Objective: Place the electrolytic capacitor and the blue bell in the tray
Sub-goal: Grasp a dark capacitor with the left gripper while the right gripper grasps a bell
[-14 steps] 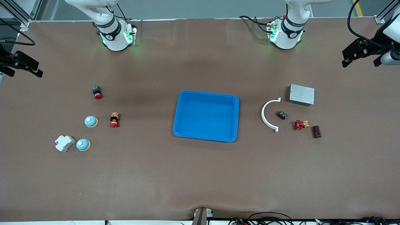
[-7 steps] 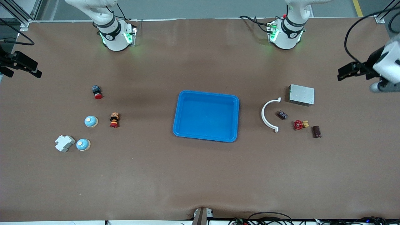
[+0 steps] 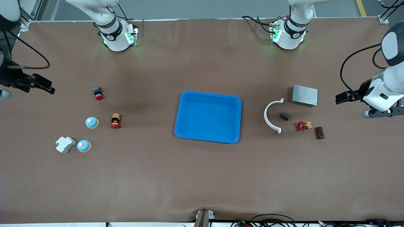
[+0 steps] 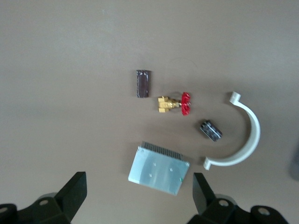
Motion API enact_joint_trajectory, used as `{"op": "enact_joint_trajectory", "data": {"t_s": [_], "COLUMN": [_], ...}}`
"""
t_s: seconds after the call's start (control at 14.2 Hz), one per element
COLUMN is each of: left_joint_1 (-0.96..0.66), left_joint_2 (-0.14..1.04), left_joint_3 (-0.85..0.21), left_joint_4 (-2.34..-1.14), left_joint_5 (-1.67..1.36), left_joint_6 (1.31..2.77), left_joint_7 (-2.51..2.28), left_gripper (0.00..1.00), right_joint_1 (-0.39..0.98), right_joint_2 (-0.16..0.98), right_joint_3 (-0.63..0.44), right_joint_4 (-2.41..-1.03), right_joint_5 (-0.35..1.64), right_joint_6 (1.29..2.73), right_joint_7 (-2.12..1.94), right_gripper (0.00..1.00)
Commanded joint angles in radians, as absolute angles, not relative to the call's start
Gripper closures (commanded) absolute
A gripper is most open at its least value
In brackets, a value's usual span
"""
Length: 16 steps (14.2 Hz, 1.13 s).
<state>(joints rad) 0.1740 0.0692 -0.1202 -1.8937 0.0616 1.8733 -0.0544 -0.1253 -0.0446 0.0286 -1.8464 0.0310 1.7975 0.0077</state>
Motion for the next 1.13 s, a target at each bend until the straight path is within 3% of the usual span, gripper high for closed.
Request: {"op": "enact_joint_trajectory", "data": {"t_s": [0.0,0.28,0.42,0.71,0.92,0.99,1.06], "left_joint_1": [0.175,0.187,0.205,0.244,0.275,0.275,0.275], "left_joint_2": [0.049,0.198,0.257,0.377,0.449,0.460,0.469], "left_joint_3": [-0.127,-0.127,-0.124,-0.124,-0.124,-0.124,-0.124], "left_joint_4": [-2.025,-2.068,-2.094,-2.112,-2.103,-2.103,-2.102], "left_joint_5": [0.072,0.081,0.087,0.129,0.130,0.129,0.129], "left_joint_6": [2.036,2.262,2.392,2.574,2.655,2.666,2.668], "left_joint_7": [-0.060,-0.121,-0.120,-0.121,-0.118,-0.118,-0.118], "left_gripper": [0.00,0.00,0.14,0.21,0.26,0.30,0.41], "right_joint_1": [-0.166,-0.190,-0.193,-0.202,-0.204,-0.206,-0.206], "right_joint_2": [-0.048,0.061,0.119,0.248,0.340,0.375,0.408], "right_joint_3": [0.038,0.038,0.038,0.038,0.038,0.038,0.038], "right_joint_4": [-2.018,-2.115,-2.112,-2.088,-1.990,-1.961,-1.933], "right_joint_5": [0.040,0.040,0.035,0.028,0.026,0.026,0.026], "right_joint_6": [1.986,2.172,2.218,2.374,2.382,2.384,2.384], "right_joint_7": [-0.014,-0.015,-0.015,-0.017,-0.015,-0.015,-0.015], "right_gripper": [0.00,0.00,0.00,0.00,0.00,0.00,0.00]}}
